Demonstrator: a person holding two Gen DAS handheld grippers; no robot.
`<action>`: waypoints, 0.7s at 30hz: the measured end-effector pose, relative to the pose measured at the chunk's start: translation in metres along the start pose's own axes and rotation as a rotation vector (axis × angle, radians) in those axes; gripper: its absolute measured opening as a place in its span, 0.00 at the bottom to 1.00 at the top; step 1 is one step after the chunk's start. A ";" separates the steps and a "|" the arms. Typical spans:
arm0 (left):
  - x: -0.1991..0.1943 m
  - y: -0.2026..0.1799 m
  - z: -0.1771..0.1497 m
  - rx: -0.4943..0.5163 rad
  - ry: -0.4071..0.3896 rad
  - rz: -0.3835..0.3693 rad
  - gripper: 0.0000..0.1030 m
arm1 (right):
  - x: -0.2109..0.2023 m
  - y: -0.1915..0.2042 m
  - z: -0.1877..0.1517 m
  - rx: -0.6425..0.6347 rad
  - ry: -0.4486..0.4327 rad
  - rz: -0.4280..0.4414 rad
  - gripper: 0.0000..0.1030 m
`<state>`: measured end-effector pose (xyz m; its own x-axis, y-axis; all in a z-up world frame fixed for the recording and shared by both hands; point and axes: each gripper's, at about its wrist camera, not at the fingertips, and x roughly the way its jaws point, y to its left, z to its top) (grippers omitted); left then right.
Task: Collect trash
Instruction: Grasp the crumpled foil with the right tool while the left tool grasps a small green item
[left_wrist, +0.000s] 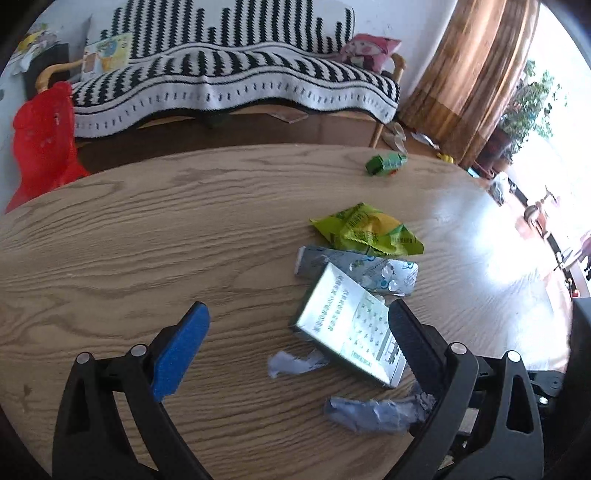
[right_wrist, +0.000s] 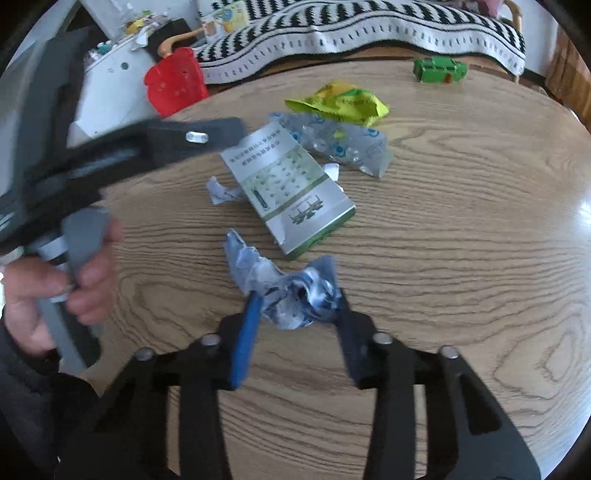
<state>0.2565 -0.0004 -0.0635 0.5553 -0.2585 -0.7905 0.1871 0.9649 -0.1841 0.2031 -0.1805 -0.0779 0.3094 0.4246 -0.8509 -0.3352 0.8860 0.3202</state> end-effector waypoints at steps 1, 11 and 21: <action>0.007 -0.002 0.000 0.002 0.012 -0.002 0.92 | -0.001 0.001 0.000 -0.010 0.000 0.002 0.34; 0.033 -0.005 -0.001 -0.083 0.081 -0.065 0.40 | -0.012 -0.002 -0.010 -0.030 -0.009 0.003 0.34; -0.008 -0.023 0.009 -0.133 0.054 -0.105 0.12 | -0.041 -0.020 -0.021 -0.009 -0.067 0.017 0.33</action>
<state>0.2552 -0.0206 -0.0476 0.4930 -0.3586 -0.7927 0.1309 0.9313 -0.3399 0.1788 -0.2199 -0.0576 0.3625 0.4511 -0.8155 -0.3490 0.8771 0.3301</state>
